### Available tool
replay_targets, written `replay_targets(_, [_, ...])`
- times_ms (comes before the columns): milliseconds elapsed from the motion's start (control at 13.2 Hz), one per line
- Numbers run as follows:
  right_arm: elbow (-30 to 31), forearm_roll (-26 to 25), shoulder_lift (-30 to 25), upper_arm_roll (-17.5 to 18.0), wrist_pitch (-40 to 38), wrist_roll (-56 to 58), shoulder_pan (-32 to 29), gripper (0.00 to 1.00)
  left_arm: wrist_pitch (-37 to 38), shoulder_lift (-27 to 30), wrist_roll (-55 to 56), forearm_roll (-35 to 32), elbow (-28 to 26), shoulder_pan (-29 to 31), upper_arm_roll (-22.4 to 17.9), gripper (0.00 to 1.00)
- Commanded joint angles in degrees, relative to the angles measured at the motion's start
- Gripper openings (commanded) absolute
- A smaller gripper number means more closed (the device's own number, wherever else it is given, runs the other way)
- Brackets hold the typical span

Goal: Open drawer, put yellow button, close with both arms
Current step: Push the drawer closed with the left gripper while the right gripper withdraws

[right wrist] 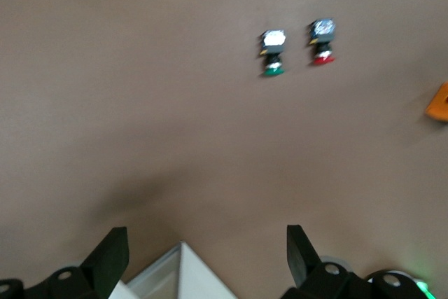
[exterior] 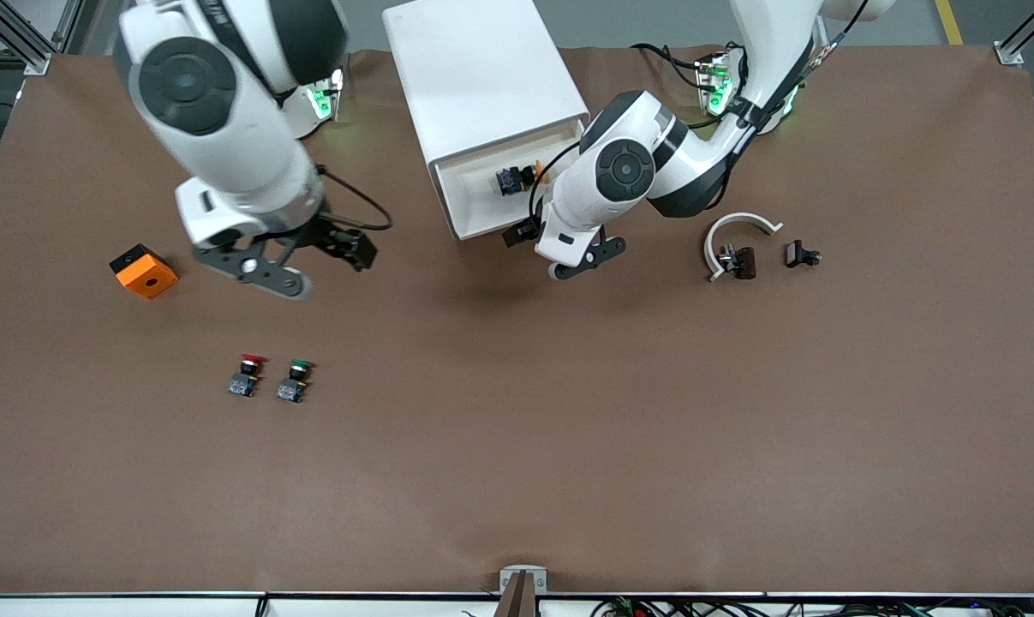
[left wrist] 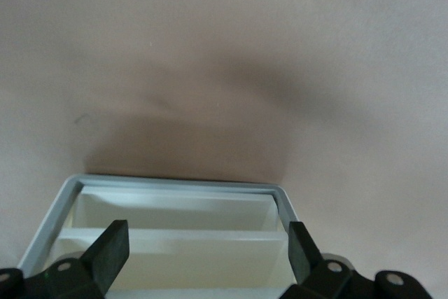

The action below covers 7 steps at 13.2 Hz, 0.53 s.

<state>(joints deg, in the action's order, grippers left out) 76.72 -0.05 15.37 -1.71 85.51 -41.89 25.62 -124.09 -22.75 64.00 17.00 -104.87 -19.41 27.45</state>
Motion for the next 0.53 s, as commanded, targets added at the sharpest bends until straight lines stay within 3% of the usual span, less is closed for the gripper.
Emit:
replay_targets(0, [1.0, -0.1, -3.3, 1.1, -2.4, 9.9, -6.0, 1.0, 0.5, -1.3, 4.2, 1.5, 0.8, -0.3, 2.1, 1.0])
replay_targets(454, [3.5, -0.1, -5.2, 1.1, -2.9, 26.3, -17.8, 1.0, 0.5, -2.6, 11.1, 1.5, 0.8, -2.0, 4.0, 1.0])
